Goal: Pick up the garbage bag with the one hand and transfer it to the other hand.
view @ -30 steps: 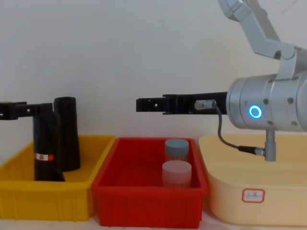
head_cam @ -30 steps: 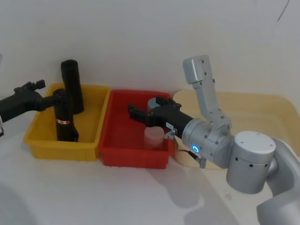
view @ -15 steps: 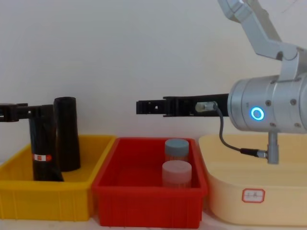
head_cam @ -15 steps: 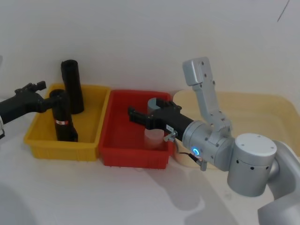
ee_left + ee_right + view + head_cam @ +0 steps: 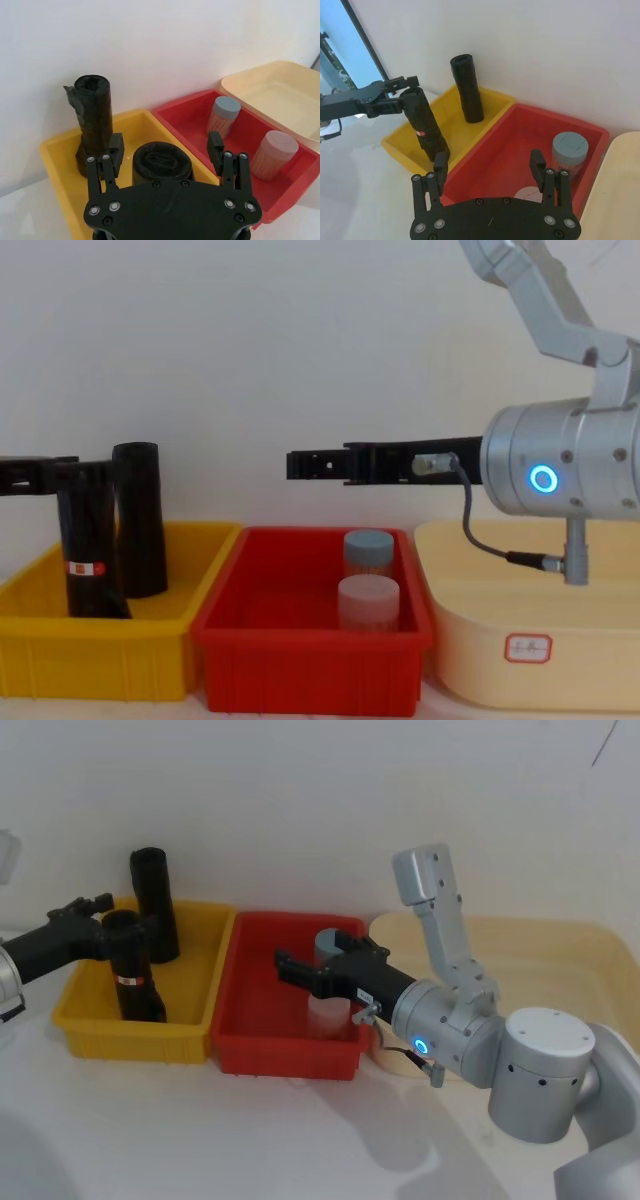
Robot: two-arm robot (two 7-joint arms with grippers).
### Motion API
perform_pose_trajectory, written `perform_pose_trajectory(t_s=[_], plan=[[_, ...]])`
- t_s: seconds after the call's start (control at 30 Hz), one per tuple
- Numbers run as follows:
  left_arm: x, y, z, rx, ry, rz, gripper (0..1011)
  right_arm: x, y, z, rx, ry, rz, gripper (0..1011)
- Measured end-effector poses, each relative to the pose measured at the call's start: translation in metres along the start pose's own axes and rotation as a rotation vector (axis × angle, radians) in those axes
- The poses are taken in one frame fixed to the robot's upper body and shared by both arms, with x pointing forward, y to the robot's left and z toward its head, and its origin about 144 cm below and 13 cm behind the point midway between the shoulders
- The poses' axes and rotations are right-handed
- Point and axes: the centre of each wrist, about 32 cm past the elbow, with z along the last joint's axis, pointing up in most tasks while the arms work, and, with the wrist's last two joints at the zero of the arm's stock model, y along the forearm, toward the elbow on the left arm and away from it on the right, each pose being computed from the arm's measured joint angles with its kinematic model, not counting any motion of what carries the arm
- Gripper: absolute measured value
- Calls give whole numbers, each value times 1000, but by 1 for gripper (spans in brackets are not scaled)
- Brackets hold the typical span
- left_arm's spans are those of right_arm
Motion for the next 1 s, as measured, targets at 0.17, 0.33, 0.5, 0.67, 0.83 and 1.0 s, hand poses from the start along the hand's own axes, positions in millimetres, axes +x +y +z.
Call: perform_pose_trajectory(t_s=[0.17,0.33,0.5,0.67,0.83,1.0], plan=[[-1,-6,0,7,0,-3,1001,1,-1,0,1,2,1,1000],[-2,-10,-1,16,-2,10,1001,2,-2,-1,-1,5,1,1000],[-4,-15,-2,28,-5,27,1001,2,-3,-2,-4,8,2,1000],[-6,-20,-3,37,-8,37,1001,4,-5,-3,-7,12,1,1000],[-8,-23,-5,45,-9,37,1002,4,-7,-3,-9,14,0,1000],[-10,-27,-7,60,-8,34,1001,5,-8,-4,-12,16,-1,1000]])
